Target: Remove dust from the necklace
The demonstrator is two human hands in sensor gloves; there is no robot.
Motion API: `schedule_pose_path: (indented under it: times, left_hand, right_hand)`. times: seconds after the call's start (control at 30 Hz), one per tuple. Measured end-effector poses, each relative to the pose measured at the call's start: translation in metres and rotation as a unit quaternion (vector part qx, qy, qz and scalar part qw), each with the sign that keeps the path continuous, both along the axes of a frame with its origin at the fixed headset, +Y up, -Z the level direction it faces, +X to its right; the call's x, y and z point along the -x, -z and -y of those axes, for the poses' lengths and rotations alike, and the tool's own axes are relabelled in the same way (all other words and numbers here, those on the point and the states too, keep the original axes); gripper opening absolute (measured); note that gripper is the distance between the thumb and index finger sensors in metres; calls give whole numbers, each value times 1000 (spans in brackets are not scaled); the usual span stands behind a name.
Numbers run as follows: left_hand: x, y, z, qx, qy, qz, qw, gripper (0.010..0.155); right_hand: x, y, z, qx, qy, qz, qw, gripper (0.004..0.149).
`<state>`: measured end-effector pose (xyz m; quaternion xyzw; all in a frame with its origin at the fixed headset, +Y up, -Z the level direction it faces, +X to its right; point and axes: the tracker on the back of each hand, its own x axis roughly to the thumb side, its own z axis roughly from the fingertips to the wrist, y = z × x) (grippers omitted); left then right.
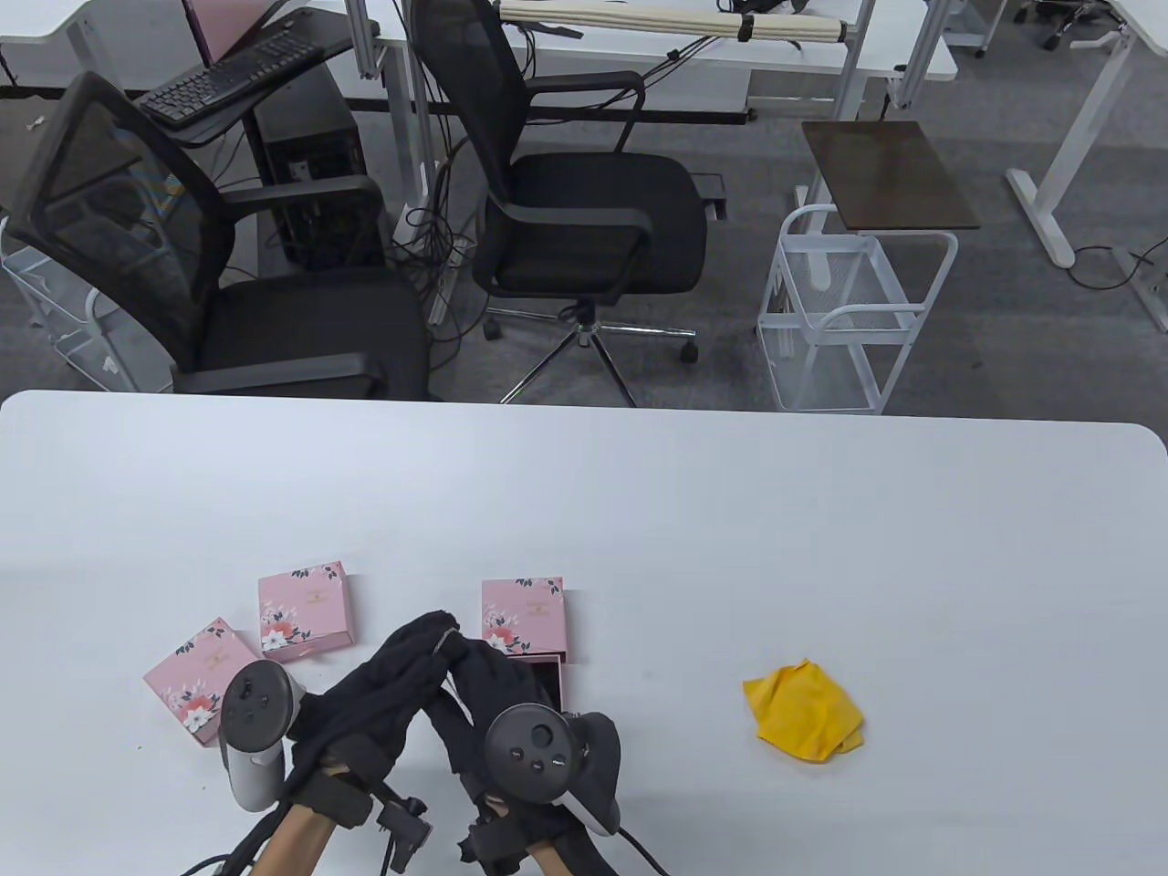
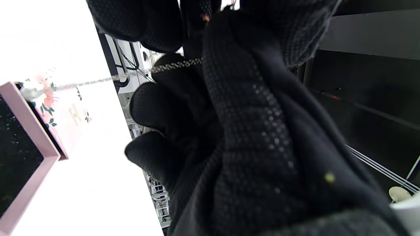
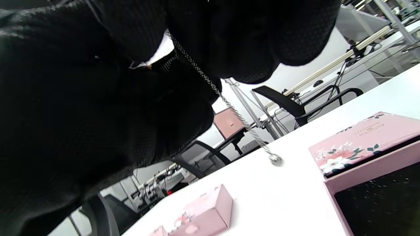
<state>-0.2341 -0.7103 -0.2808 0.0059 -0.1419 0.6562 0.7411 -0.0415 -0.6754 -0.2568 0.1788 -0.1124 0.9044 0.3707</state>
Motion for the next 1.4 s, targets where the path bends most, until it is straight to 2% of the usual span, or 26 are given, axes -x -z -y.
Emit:
schedule_pose_path:
  times: [0.1,0.17,0.37,0.83,1.0,1.27,1.4]
  left_hand:
    - [-2,0,0,-3,1,13,1000,40]
    - [-2,0,0,-5,1,7,1000,40]
    - [1,1,0,-3,-2,-12,1000,39]
    - [0,0,-1,7,0,-1,1000,39]
    - [2,0,-3,2,-2,-19,1000,39]
    - [13,0,-16,-1,-6,-59,998,39]
    - [20,0,-33,-23,-4,-89,996,39]
  right_hand:
    - [-1,0,1,-16,23,22,999,38]
    - [-1,1,1,-19,21,20,999,35]
    - [-1,2,5,-14,6,13,1000,35]
    - [-2,0,7,-25,13,17,999,35]
    - [-2,2,9,-19,1,15,1000,36]
    - [-3,6,14,10,-28,5,1000,36]
    - [-5,7,15,13,-30,7,999,36]
